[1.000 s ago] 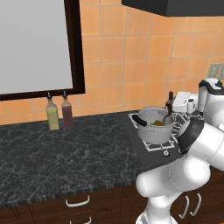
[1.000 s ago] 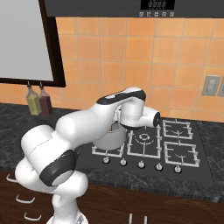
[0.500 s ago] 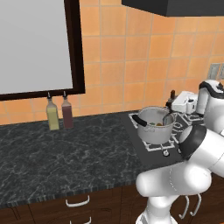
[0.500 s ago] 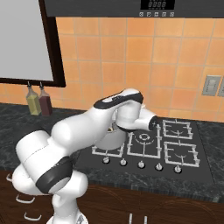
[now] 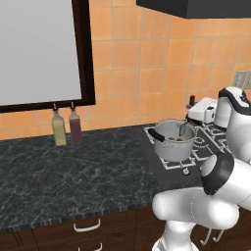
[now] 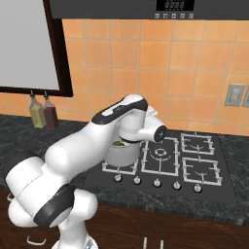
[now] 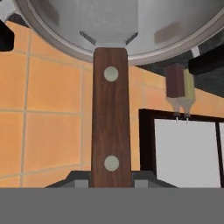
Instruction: Put the broccoli and avocado in the pot. Retrieve the spatula and lightly stir the vegetables in the pot.
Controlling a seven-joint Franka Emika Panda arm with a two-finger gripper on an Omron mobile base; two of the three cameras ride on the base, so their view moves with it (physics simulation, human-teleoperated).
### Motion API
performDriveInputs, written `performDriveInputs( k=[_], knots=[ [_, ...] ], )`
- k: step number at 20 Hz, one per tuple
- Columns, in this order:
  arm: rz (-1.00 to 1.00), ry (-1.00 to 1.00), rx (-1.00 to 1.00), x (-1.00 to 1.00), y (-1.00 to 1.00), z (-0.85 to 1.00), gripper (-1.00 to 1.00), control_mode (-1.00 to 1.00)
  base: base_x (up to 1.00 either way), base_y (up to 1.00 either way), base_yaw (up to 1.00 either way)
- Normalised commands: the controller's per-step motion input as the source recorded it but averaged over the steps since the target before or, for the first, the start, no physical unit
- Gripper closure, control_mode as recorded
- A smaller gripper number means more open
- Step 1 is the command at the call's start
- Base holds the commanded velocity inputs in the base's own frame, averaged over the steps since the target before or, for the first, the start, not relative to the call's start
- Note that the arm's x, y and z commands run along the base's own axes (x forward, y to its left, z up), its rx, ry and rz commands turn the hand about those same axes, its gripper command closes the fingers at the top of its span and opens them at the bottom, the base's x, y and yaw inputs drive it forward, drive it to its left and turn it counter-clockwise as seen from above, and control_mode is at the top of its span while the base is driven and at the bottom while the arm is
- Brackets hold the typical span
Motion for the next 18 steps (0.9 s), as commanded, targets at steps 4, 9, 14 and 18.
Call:
performDriveInputs(
  k=[4,9,14,18],
  knots=[
    [-0.01,0.01,0.01,0.01,0.13,-0.18,1.00,-1.00,0.00,0.00,0.00],
    [0.00,0.07,0.00,0.15,0.04,-0.14,1.00,-1.00,0.00,0.00,0.00],
    [0.00,0.00,0.00,0.01,0.00,-0.33,1.00,-1.00,0.00,0.00,0.00],
    [-0.02,0.01,0.00,0.00,0.00,-0.49,1.00,-1.00,0.00,0.00,0.00]
  ],
)
